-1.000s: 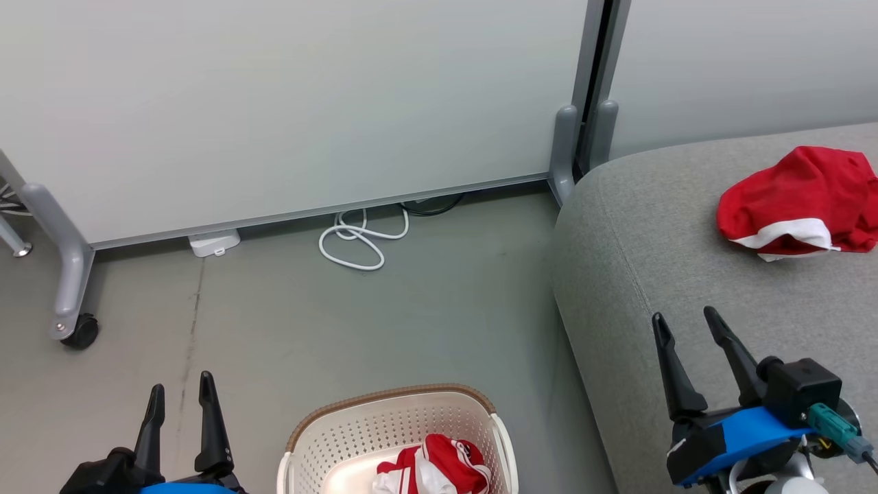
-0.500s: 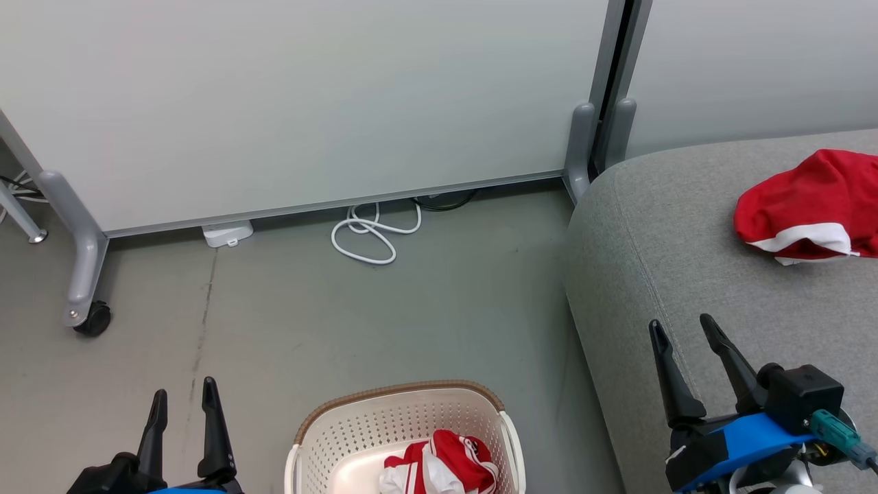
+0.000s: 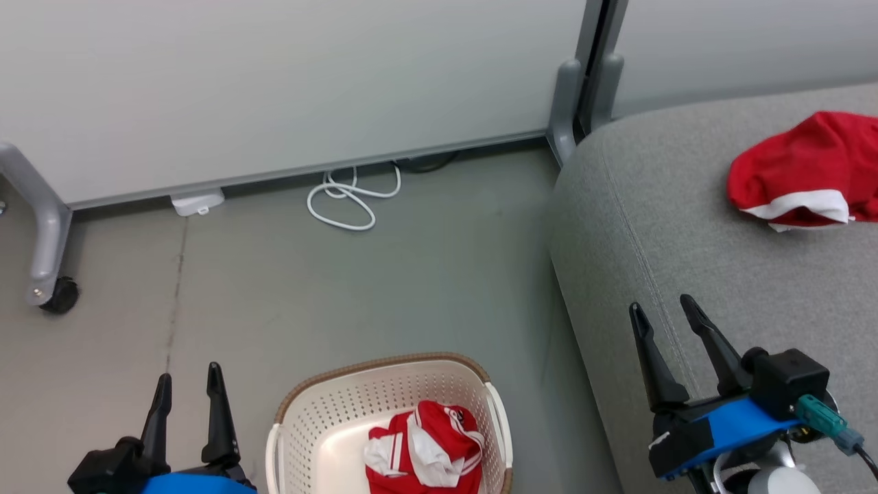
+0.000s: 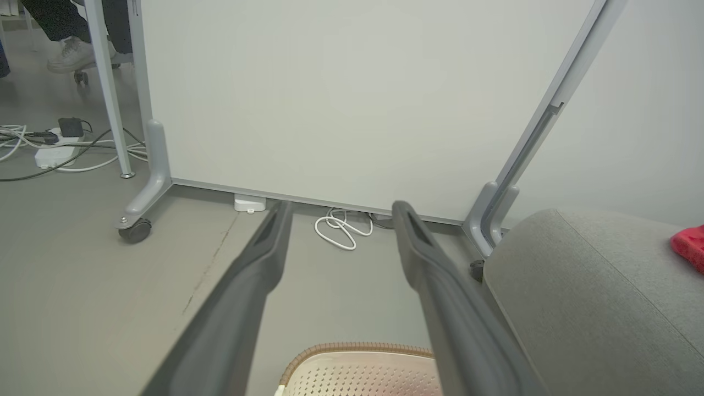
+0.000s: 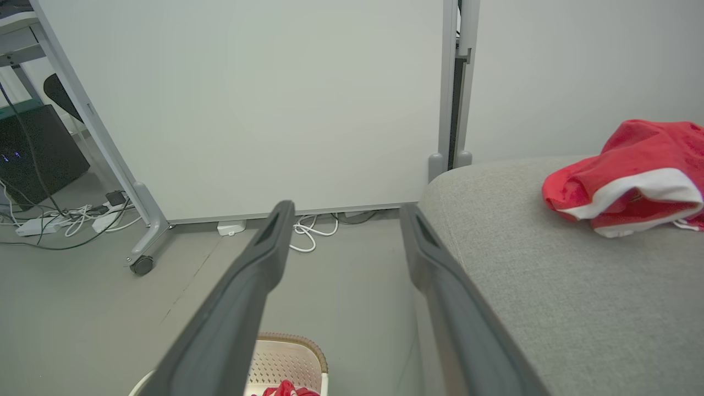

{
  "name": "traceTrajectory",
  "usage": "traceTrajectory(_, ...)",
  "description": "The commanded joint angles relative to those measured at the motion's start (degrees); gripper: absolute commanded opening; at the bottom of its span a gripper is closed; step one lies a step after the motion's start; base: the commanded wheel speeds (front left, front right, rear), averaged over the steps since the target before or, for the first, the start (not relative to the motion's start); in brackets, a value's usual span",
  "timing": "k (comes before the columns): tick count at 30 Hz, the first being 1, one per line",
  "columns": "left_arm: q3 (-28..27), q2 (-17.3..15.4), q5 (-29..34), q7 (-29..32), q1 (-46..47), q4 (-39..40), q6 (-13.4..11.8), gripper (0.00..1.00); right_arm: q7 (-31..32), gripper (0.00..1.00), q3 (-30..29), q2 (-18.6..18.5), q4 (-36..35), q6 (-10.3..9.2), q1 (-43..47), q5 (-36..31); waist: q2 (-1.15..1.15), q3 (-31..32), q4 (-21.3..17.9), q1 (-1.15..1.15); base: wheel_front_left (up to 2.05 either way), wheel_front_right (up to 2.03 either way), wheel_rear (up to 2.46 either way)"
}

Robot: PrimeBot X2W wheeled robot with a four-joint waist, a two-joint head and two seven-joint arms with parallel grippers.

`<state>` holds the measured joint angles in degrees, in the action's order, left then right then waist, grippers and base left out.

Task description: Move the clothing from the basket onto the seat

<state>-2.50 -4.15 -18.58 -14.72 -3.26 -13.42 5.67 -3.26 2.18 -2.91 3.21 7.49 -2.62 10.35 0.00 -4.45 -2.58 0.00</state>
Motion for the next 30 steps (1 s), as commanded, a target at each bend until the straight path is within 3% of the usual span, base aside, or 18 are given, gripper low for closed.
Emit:
traceTrajectory(1, 0.5, -0.4, 0.3, 0.2, 1.5, -0.1, 0.2, 1.00, -0.3, 1.00, 0.5, 0.0, -0.4, 0.01, -1.2, 0.5, 0.00, -1.3, -0.3, 0.00, 0.00, 0.00, 0.00)
traceTrajectory(8, 2.6, -1.5, -0.4, 0.8, 7.1, -6.3, 0.9, 1.00, -1.5, 1.00, 4.1, 0.0, -1.6, 0.01, -5.1, 0.6, 0.00, -9.5, -4.2, 0.00, 0.00, 0.00, 0.00)
traceTrajectory(17, 8.6, -3.3, -0.9, 2.6, 19.8, -21.5, 1.8, 1.00, -3.5, 1.00, 8.9, 0.0, -2.5, 0.01, -11.2, 1.0, 0.00, -22.4, -9.4, 0.00, 0.00, 0.00, 0.00)
traceTrajectory(30, 17.1, -3.0, -6.5, 7.0, 36.5, -40.5, 1.9, 1.00, -5.1, 1.00, 14.3, 0.0, -4.9, 0.01, -17.9, 0.4, 0.00, -37.8, -13.4, 0.00, 0.00, 0.00, 0.00)
